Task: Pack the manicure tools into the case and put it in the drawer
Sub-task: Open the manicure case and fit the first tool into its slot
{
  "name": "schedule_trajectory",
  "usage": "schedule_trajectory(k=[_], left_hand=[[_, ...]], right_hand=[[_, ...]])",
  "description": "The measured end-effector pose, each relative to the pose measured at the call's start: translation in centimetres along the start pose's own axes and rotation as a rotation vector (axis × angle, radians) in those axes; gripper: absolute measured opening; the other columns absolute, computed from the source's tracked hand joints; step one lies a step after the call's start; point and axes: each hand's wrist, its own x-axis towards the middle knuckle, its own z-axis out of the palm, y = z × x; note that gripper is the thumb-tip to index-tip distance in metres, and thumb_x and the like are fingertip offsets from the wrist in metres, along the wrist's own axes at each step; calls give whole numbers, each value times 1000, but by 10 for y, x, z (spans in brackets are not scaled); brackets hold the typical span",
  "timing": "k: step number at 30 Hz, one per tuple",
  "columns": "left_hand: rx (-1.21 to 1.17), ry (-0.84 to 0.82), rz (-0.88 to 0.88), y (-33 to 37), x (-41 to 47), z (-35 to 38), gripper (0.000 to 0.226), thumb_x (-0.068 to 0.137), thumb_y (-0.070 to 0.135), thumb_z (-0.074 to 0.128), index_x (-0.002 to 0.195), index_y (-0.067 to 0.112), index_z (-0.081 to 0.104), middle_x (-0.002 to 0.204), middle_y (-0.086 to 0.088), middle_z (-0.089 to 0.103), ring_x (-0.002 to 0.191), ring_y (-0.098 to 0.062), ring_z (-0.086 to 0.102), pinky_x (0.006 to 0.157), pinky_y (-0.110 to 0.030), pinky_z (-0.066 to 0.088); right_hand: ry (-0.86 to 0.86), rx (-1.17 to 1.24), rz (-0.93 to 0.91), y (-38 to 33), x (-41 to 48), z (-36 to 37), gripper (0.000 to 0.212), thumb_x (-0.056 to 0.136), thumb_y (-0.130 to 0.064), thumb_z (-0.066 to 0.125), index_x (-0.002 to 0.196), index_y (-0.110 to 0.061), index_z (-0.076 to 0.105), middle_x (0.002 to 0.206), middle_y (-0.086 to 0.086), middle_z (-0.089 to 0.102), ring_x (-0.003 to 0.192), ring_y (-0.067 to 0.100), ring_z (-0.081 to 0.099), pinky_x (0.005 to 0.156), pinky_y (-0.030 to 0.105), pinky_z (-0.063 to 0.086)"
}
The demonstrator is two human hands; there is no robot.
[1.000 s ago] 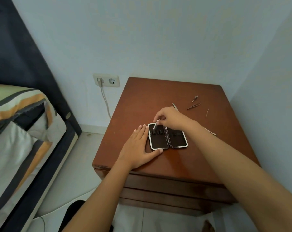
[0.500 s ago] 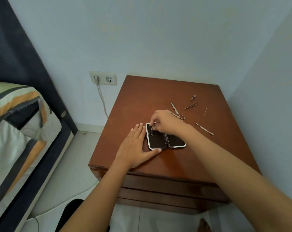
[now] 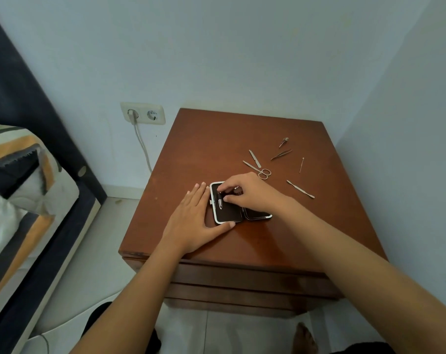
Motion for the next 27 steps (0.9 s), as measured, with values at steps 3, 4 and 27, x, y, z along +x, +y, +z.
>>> schedule_trajectory(k=[3,4,27], left_hand=[[14,-12,-5,-2,1,0,105,70,82,36,150,19,10,159,1,9,145,-9,1,115,-24,-4],[11,-15,-5,-2,1,0,106,69,83,36,150,19,10,159,1,10,145,-10,1,115,-25,-3],[15,-16,-19,-1,1,-1,110,66,85,32,150,16,12,159,1,10,145,-9,2,115,-24,-3]], right_hand=[[41,16,-16,1,-1,7,28,79,-10,69,107,-10,68,108,8,69,90,9,58,78,13,43],[61,26,-13,2,-1,8,27,79,-9,69,106,-9,68,107,8,69,89,8,57,76,11,42],[378,6,72,30,18,-25,19,84,-7,59,99,-6,70,106,11,70,100,21,62,93,28,45]])
